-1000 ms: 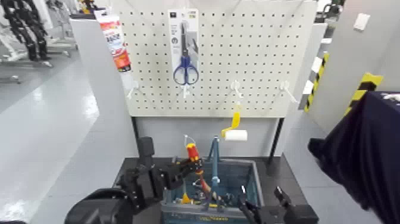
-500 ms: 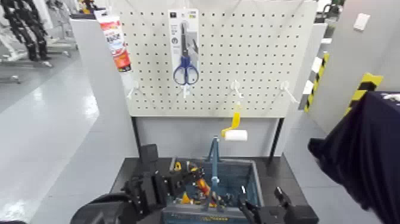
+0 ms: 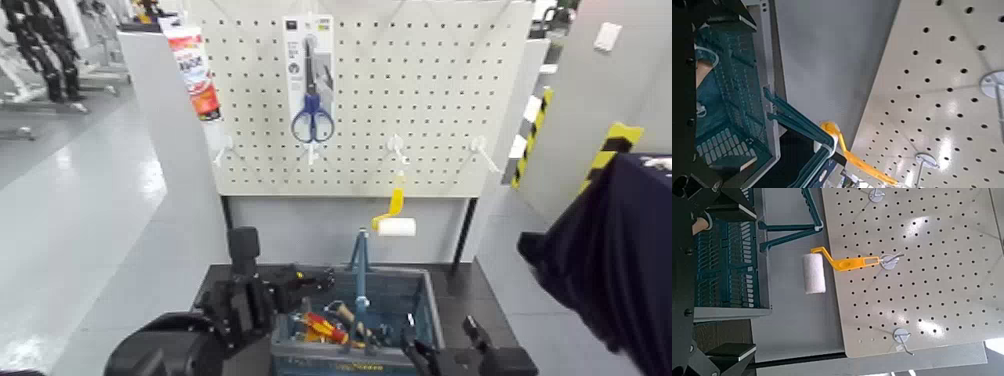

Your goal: Put the red screwdriver into the crate.

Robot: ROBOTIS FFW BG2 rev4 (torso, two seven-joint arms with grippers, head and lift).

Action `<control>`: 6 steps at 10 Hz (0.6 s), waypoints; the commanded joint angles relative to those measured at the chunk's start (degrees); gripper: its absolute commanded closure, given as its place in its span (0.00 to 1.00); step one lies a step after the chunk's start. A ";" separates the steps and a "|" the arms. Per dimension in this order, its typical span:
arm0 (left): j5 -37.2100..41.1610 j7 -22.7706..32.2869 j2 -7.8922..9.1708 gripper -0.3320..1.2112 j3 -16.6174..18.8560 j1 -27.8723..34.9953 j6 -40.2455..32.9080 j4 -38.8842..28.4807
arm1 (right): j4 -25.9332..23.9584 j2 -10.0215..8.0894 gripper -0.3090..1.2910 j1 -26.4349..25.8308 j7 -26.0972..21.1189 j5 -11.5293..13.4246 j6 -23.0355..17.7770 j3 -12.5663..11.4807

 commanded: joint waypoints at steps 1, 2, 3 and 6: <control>-4.19 2.02 0.11 0.25 1.91 2.10 -2.21 -4.55 | -0.10 0.01 0.28 0.30 0.00 0.03 0.00 -0.20; -6.65 2.55 0.28 0.25 2.70 3.16 -4.23 -6.75 | -0.19 0.10 0.28 0.48 0.00 0.12 0.00 -0.38; -9.90 4.39 0.46 0.25 3.76 4.83 -7.57 -9.82 | -0.36 0.10 0.28 0.83 0.00 0.47 0.00 -0.55; -14.56 13.53 1.77 0.25 6.40 13.44 -19.26 -17.21 | -2.47 0.71 0.28 3.29 -0.36 3.37 -0.44 -2.05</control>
